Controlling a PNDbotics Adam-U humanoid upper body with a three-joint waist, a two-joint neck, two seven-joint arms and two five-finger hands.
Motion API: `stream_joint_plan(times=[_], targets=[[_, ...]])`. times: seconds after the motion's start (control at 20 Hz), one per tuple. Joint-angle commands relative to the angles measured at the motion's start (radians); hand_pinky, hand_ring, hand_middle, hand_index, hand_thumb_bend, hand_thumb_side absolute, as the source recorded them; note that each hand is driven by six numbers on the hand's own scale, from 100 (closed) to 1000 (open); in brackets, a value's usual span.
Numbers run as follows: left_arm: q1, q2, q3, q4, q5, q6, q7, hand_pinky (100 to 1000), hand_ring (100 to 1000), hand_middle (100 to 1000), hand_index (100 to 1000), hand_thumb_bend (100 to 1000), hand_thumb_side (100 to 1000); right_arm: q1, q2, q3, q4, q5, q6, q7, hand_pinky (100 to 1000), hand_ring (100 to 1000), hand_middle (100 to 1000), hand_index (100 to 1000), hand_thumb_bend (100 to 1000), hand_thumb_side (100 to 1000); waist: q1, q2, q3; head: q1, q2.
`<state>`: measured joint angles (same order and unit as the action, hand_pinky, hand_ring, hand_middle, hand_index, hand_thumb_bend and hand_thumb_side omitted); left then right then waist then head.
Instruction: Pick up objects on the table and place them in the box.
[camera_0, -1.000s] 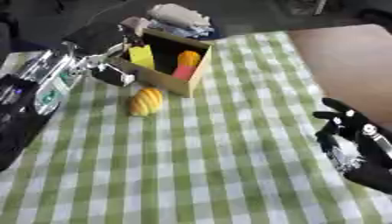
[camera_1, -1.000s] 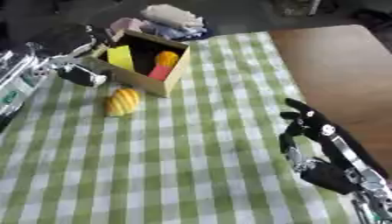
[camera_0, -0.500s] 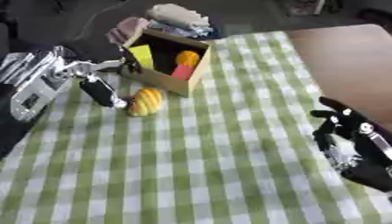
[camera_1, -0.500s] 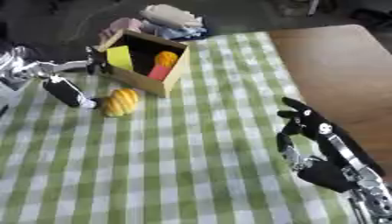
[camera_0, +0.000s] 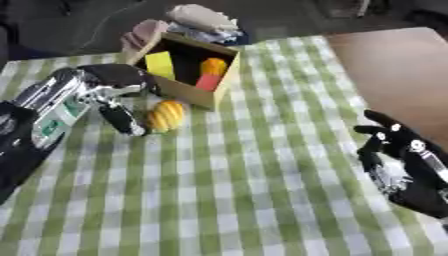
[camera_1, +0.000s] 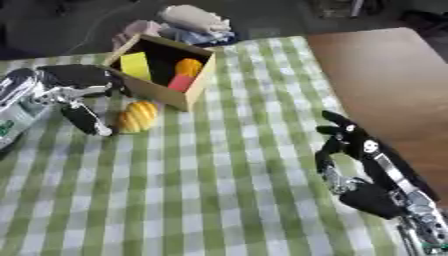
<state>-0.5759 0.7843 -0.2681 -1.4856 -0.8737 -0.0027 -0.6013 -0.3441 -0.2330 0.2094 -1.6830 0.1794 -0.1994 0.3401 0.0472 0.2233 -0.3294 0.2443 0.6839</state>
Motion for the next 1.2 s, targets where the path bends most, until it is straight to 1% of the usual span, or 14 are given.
stream_joint_plan(times=[0.05,0.25,0.55,0.65,0.8,0.9,0.95,1.05,1.2], targets=[[-0.026,-0.002,0.004,0.042,-0.019,0.014,0.044,749,725,792,880,364,321,-0.015,-0.01,-0.007,-0.011,-0.001,0.0,-0.001,702,909,477,984,100,470,-0.01,-0.003,0.001,0.002,-0.01],[-0.041,-0.034,-0.002,0.106,-0.034,0.015,0.073,749,727,796,885,348,317,-0.015,-0.009,-0.006,-0.011,-0.001,0.0,0.0,702,909,477,984,100,470,-0.013,-0.002,-0.001,0.003,-0.009],[-0.052,-0.074,-0.009,0.172,-0.028,0.0,0.083,749,726,794,888,319,306,-0.015,-0.006,-0.006,-0.011,-0.003,0.0,0.001,702,909,477,983,100,470,-0.015,-0.001,-0.004,0.007,-0.009],[-0.054,-0.086,-0.011,0.19,-0.022,-0.005,0.09,744,712,784,876,301,300,-0.015,-0.006,-0.006,-0.011,-0.003,0.0,0.0,702,909,477,983,100,470,-0.015,-0.002,-0.004,0.007,-0.01],[-0.054,-0.099,-0.012,0.203,-0.012,-0.009,0.122,721,655,722,822,242,284,-0.014,-0.006,-0.007,-0.011,-0.002,0.001,0.0,702,909,477,984,100,470,-0.015,-0.002,-0.003,0.005,-0.011],[-0.053,-0.101,-0.014,0.199,-0.001,-0.012,0.157,685,583,628,738,190,271,-0.014,-0.006,-0.007,-0.011,-0.002,0.001,-0.001,702,909,477,984,100,470,-0.015,-0.002,-0.002,0.005,-0.01],[-0.052,-0.099,-0.015,0.191,0.007,-0.014,0.178,671,558,602,715,169,265,-0.014,-0.006,-0.007,-0.011,-0.001,0.001,-0.001,702,909,477,984,100,470,-0.015,-0.002,-0.002,0.004,-0.01],[-0.047,-0.092,-0.013,0.165,0.028,-0.014,0.22,632,481,519,634,109,247,-0.014,-0.006,-0.008,-0.011,-0.001,0.001,-0.002,702,909,477,984,100,470,-0.014,-0.002,-0.002,0.003,-0.011],[-0.039,-0.066,-0.006,0.101,0.076,-0.007,0.264,609,420,454,565,100,237,-0.014,-0.007,-0.008,-0.011,0.0,0.001,-0.003,702,909,477,984,100,470,-0.013,-0.002,-0.001,0.002,-0.011]])
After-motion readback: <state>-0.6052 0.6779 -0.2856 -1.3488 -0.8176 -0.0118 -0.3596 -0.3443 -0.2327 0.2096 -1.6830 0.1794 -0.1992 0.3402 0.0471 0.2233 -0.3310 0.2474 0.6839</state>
